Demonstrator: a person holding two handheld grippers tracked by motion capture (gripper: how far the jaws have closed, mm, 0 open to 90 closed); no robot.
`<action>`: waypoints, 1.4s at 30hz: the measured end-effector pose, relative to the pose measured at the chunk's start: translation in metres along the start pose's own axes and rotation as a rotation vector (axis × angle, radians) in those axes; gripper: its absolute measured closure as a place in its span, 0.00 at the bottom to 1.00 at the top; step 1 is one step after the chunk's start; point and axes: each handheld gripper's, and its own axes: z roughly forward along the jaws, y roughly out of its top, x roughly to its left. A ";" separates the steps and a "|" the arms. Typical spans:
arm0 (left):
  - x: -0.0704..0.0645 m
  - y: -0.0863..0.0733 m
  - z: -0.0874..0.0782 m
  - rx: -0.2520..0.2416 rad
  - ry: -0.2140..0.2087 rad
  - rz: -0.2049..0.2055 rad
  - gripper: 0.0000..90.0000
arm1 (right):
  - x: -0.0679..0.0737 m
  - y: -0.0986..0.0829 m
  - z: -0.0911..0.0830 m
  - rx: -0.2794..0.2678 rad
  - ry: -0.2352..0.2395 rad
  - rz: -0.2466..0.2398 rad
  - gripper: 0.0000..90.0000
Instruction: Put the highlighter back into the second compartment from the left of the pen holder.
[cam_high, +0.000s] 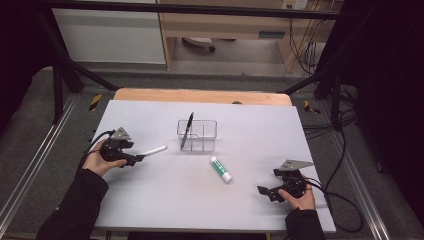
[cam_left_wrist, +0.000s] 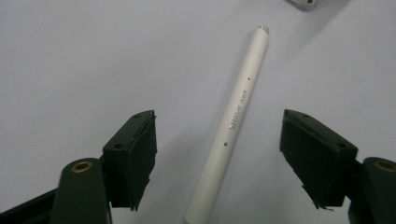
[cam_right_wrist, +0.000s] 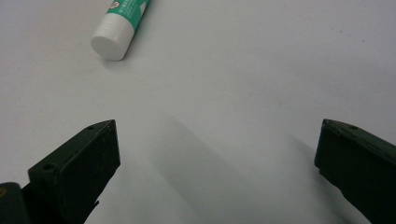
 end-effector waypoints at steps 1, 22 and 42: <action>0.000 0.000 0.000 -0.003 -0.007 0.004 0.37 | 0.000 0.000 0.000 -0.002 0.003 0.004 0.01; 0.010 -0.006 0.011 0.046 -0.082 0.058 0.77 | 0.000 0.000 0.001 0.002 0.004 -0.002 0.01; 0.007 -0.007 0.010 0.060 -0.099 0.169 0.87 | 0.000 0.000 0.000 0.001 0.001 0.000 0.01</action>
